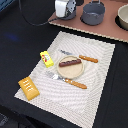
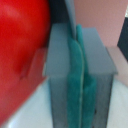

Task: Interact with the objects in diverse but meaningful ways.

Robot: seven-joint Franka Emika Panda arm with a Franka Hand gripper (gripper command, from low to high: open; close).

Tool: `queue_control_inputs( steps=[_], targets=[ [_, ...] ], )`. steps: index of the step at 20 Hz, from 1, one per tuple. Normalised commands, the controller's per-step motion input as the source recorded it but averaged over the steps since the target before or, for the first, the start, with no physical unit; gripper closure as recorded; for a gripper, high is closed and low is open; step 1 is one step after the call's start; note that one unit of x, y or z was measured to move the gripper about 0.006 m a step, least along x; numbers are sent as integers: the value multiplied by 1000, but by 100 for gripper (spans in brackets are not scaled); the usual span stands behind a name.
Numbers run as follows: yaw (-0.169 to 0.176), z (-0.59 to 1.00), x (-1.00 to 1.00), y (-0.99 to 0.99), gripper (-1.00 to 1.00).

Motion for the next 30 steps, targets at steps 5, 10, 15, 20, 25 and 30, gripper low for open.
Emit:
queue_control_inputs(
  steps=[5,10,15,20,25,30],
  targets=[
    [-3,1000,-233,11,100],
    [-11,940,-71,-345,100],
    [-1,379,1,-744,100],
    [0,19,65,-895,100],
    [0,-97,115,-962,100],
    [0,-12,124,-1000,100]
  ],
)
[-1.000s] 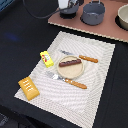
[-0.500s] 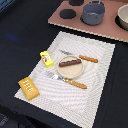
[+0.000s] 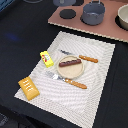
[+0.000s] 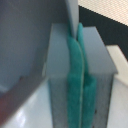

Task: Interact with the objects in diverse but meaningful ways.

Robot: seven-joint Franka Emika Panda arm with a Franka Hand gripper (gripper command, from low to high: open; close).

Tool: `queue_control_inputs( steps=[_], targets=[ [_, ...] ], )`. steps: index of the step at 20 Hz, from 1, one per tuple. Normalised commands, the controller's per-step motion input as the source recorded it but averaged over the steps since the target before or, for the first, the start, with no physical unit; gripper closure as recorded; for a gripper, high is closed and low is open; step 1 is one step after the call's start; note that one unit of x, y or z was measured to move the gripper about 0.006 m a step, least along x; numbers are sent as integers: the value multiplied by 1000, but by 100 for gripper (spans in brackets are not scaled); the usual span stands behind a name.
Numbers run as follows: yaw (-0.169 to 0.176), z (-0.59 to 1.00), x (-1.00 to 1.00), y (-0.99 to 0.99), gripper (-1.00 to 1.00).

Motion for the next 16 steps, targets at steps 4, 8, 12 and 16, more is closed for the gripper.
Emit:
queue_control_inputs(
  steps=[4,8,12,16],
  targets=[
    [0,-12,9,-982,100],
    [0,-98,-153,-872,100],
    [5,-251,-499,-654,100],
    [20,-319,-579,-505,100]
  ],
)
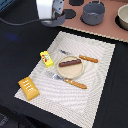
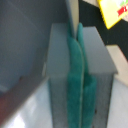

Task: Interact with the objects in diverse but meaningful ways.

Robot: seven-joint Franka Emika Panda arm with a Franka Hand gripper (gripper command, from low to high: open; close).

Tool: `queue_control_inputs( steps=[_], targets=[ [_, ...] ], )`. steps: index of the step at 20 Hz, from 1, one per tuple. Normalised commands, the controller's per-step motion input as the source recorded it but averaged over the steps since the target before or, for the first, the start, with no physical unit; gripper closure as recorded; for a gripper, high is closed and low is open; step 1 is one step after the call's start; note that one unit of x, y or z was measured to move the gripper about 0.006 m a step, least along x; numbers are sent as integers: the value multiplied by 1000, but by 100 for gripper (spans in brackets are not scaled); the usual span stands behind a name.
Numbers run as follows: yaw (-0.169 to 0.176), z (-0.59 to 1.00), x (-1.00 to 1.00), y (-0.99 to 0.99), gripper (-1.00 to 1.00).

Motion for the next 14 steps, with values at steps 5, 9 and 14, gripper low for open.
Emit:
queue_control_inputs(
  steps=[5,9,14],
  targets=[
    [38,-391,-600,-303,100],
    [40,-371,-517,-189,100],
    [53,-382,-201,31,100]
  ],
)
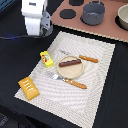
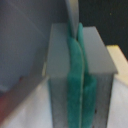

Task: Interact with the objects in diverse but meaningful ways.

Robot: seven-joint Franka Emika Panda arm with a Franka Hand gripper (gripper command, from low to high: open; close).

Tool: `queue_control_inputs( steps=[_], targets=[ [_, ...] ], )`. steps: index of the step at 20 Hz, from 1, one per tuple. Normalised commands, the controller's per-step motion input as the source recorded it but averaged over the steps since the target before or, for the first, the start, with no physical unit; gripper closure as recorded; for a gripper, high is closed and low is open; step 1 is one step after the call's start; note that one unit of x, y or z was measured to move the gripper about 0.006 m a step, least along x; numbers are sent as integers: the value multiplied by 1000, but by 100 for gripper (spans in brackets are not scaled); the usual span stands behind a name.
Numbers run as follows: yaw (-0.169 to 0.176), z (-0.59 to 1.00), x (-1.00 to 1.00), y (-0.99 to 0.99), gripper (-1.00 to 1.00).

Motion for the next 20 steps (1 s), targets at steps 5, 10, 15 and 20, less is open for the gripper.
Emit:
queue_control_inputs(
  steps=[5,10,15,20],
  targets=[
    [33,-435,-33,75,100],
    [36,-438,0,67,100],
    [29,-75,-10,77,-100],
    [14,296,-70,67,-100]
  ],
)
